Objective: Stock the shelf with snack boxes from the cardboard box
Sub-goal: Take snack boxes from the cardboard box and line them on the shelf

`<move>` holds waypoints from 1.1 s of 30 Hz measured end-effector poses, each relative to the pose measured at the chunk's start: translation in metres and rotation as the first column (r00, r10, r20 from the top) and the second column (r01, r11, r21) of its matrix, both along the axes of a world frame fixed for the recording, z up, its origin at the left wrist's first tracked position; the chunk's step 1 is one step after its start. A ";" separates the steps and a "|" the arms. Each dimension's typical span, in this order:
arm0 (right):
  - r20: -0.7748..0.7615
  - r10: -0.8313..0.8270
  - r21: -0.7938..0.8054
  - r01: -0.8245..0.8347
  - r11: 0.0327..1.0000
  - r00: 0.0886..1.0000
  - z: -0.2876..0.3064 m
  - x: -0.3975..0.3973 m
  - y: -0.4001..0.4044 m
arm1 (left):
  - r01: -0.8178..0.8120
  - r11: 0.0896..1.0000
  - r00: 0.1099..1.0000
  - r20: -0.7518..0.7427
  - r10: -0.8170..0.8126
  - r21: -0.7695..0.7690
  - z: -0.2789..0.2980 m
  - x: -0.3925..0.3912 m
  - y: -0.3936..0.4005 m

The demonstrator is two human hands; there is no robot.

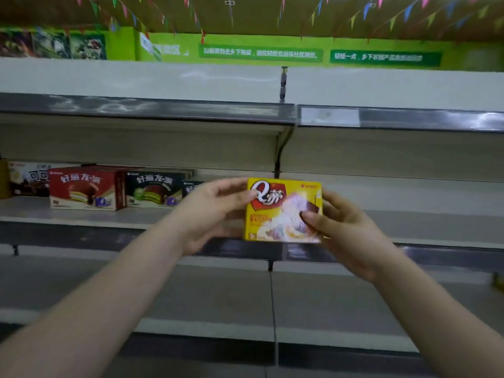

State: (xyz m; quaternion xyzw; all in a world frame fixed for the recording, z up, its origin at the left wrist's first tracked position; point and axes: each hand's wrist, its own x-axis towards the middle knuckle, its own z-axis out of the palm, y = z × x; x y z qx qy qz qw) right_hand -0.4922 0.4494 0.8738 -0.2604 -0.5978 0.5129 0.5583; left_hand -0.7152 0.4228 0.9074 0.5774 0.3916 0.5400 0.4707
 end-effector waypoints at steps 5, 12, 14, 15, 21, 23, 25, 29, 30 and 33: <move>-0.072 -0.051 -0.001 0.051 0.999 0.996 -0.037 0.037 -0.032 | -0.049 0.999 0.989 0.138 0.047 0.011 -0.042 0.052 -0.021; -0.044 -0.063 -0.019 0.062 0.998 0.997 -0.057 0.060 -0.043 | -0.065 0.998 0.992 0.109 0.063 0.016 -0.064 0.075 -0.026; -0.032 -0.067 -0.025 0.066 0.998 0.997 -0.057 0.060 -0.042 | -0.068 0.998 0.994 0.086 0.067 0.007 -0.065 0.076 -0.025; -0.026 -0.070 -0.027 0.069 0.997 0.997 -0.057 0.057 -0.040 | -0.074 0.997 0.995 0.071 0.073 0.010 -0.065 0.075 -0.025; 0.096 -0.118 0.044 0.114 0.992 0.988 -0.035 0.018 -0.024 | -0.133 0.986 0.989 -0.057 0.140 0.104 -0.040 0.031 -0.022; 0.188 -0.130 0.092 0.114 0.989 0.973 -0.015 0.000 -0.009 | -0.156 0.976 0.984 -0.062 0.167 0.150 -0.025 0.008 -0.016; 0.339 -0.160 0.148 0.116 0.982 0.927 0.009 -0.025 0.016 | -0.187 0.962 0.975 -0.079 0.205 0.199 -0.009 -0.017 -0.005; 0.551 -0.266 0.305 0.107 0.947 0.791 0.054 -0.064 0.057 | -0.232 0.944 0.957 -0.120 0.265 0.236 0.022 -0.063 0.025; 0.576 -0.266 0.322 0.085 0.943 0.773 0.066 -0.075 0.066 | -0.234 0.943 0.953 -0.138 0.271 0.238 0.029 -0.075 0.036; 0.702 -0.276 0.321 0.055 0.946 0.657 0.090 -0.093 0.091 | -0.199 0.958 0.952 -0.191 0.240 0.208 0.042 -0.098 0.066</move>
